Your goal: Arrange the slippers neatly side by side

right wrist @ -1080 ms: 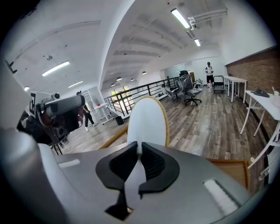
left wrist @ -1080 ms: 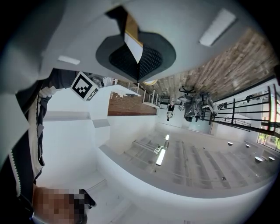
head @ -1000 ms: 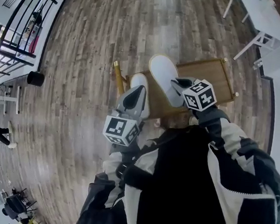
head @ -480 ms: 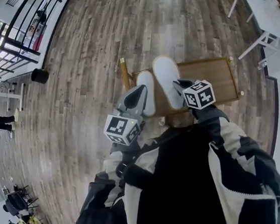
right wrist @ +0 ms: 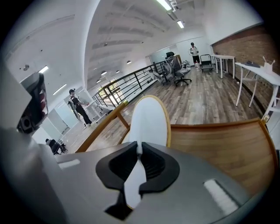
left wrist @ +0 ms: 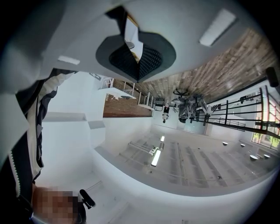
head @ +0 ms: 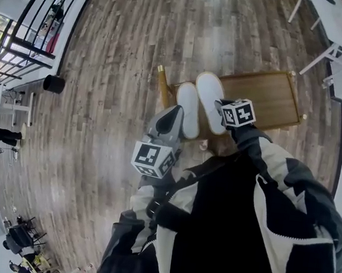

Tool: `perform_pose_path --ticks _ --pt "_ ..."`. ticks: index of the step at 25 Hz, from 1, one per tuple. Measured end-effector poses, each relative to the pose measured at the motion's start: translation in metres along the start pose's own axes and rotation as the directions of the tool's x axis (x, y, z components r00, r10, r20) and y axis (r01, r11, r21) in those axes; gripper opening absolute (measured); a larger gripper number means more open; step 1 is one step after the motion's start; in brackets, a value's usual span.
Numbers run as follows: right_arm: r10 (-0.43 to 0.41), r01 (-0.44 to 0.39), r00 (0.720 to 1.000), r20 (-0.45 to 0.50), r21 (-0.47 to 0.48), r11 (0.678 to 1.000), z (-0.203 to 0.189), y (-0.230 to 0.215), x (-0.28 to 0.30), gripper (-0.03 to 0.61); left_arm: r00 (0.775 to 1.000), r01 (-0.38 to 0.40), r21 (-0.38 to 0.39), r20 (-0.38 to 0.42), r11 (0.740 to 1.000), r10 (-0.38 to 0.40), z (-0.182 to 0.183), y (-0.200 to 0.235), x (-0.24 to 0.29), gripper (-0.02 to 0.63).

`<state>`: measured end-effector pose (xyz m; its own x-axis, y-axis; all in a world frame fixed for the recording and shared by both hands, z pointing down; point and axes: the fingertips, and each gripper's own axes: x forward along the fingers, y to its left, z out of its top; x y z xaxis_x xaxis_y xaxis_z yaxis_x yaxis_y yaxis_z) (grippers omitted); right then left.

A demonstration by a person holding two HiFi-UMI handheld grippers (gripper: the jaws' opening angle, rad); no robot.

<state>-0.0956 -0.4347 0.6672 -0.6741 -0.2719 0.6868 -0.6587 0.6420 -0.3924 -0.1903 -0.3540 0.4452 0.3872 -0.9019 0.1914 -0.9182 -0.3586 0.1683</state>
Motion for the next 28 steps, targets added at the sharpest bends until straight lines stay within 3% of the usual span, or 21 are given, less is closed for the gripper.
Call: perform_pose_path --ticks 14,28 --pt "-0.137 0.142 0.975 -0.175 0.017 0.990 -0.047 -0.054 0.068 0.027 0.999 -0.045 -0.008 0.001 0.999 0.045 -0.011 0.011 -0.020 0.020" --pt "-0.140 0.123 0.964 -0.225 -0.085 0.989 -0.052 -0.050 0.086 0.032 0.997 -0.078 -0.029 -0.018 0.997 0.078 -0.021 0.020 -0.032 0.020"
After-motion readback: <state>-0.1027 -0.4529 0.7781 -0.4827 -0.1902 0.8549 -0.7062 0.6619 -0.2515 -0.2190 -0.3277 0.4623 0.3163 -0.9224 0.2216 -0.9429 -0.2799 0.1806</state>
